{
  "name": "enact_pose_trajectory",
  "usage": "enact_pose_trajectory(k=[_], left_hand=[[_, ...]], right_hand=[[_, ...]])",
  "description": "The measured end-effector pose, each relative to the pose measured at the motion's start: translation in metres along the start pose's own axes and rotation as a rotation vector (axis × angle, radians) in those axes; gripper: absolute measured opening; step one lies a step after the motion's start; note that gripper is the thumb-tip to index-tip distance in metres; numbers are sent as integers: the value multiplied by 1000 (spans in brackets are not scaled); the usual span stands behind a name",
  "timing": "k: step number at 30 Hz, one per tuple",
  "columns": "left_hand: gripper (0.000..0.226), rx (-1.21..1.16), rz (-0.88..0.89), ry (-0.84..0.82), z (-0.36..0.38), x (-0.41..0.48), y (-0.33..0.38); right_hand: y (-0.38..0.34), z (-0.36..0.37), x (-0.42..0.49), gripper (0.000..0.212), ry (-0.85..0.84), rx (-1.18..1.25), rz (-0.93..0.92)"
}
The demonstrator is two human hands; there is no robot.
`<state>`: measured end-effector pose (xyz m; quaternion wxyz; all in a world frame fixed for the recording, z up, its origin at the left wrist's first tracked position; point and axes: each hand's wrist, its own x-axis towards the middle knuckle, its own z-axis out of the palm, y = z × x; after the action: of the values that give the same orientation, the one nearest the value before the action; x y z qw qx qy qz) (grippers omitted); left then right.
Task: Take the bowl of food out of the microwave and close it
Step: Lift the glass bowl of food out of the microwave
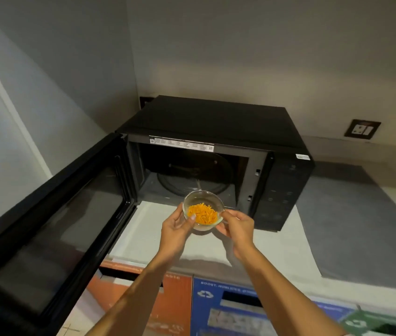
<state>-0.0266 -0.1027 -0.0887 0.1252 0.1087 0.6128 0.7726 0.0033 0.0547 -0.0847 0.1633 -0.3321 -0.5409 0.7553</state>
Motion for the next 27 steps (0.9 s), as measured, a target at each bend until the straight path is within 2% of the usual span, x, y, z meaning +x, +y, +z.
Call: enact_pose_trajectory(k=[3,7,12,22,24,27], left_hand=[[49,50,-11,-25,14,-14,-11],[54,39,-111,-42,44,-24,-33],[45,51,-173,-154,90,-30,-56],[51,66,-172,-349,225,-22,-78],[50,74,-165,-381,254,-14,-79],[45,77,-178,-421,293,3,-81]], right_hand=[[9,-27,-13,14,80,11,12],[12,-72,-27,7,253,-61,-22],[8,-130,-29,2,391,-99,-16],[-39,-242,-12,7,572,-48,-50],[-54,-262,-2,2,589,-48,-65],[-75,-290,17,8,636,-71,-99]])
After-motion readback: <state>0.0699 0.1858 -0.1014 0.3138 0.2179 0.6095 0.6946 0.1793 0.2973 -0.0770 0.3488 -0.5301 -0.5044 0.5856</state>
